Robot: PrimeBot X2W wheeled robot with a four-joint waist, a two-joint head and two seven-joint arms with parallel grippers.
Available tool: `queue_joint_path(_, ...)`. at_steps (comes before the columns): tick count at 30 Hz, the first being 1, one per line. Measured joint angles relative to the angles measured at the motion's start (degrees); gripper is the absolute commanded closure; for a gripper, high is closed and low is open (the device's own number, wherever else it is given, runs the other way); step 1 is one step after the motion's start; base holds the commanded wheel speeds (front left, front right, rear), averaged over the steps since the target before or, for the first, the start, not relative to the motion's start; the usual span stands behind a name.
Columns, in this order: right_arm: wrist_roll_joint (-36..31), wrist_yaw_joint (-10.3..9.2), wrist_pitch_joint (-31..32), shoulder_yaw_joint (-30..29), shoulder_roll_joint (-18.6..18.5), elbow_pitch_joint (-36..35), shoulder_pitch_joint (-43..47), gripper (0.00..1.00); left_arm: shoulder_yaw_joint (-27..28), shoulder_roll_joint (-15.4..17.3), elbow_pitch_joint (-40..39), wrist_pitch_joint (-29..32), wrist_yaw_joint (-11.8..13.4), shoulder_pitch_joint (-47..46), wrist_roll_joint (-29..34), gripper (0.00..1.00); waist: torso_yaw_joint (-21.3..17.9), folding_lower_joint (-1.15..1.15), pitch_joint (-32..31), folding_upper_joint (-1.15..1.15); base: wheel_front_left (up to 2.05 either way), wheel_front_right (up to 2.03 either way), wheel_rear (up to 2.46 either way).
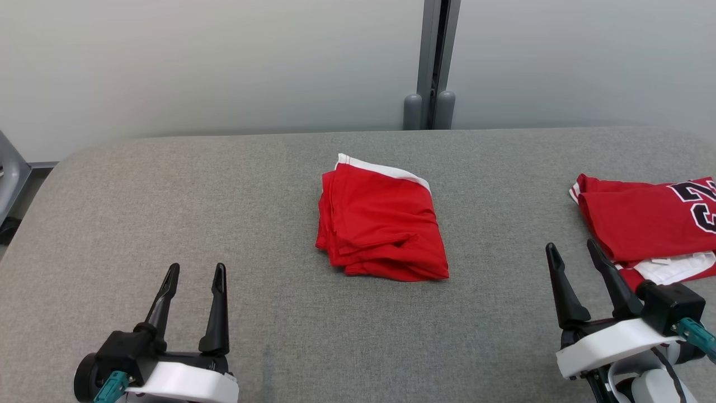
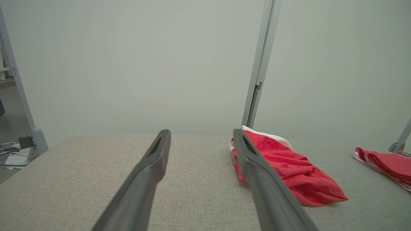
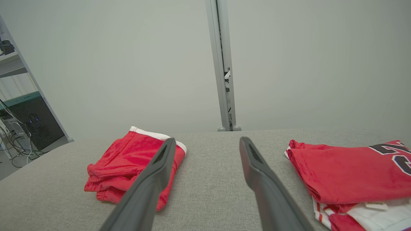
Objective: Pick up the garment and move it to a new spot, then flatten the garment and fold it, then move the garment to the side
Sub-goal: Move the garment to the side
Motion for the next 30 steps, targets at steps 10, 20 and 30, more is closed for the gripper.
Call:
queue_joint_path(10,-0.5,0.00,1.5,0.1,0.1,-0.4,-0.1,0.00,-0.4,0.0,-0.1,0.0,0.5,0.0,0.9,0.00,0.3,0.00,0.7,0.00,0.00,0.00,0.00)
queue_joint_path(20,4.2,0.00,12.8,5.6,-1.6,9.9,-13.7,0.00,-1.7,0.0,1.1,0.0,1.1,-2.5,1.9,0.00,2.0,0.00,3.7,0.00,0.00,0.00,0.00)
queue_joint_path(30,13.0,0.00,23.8,9.8,-3.1,24.6,-30.2,0.00,-3.3,0.0,1.9,0.0,1.1,-5.8,0.4,0.00,7.6,0.00,7.9,0.00,0.00,0.00,0.00)
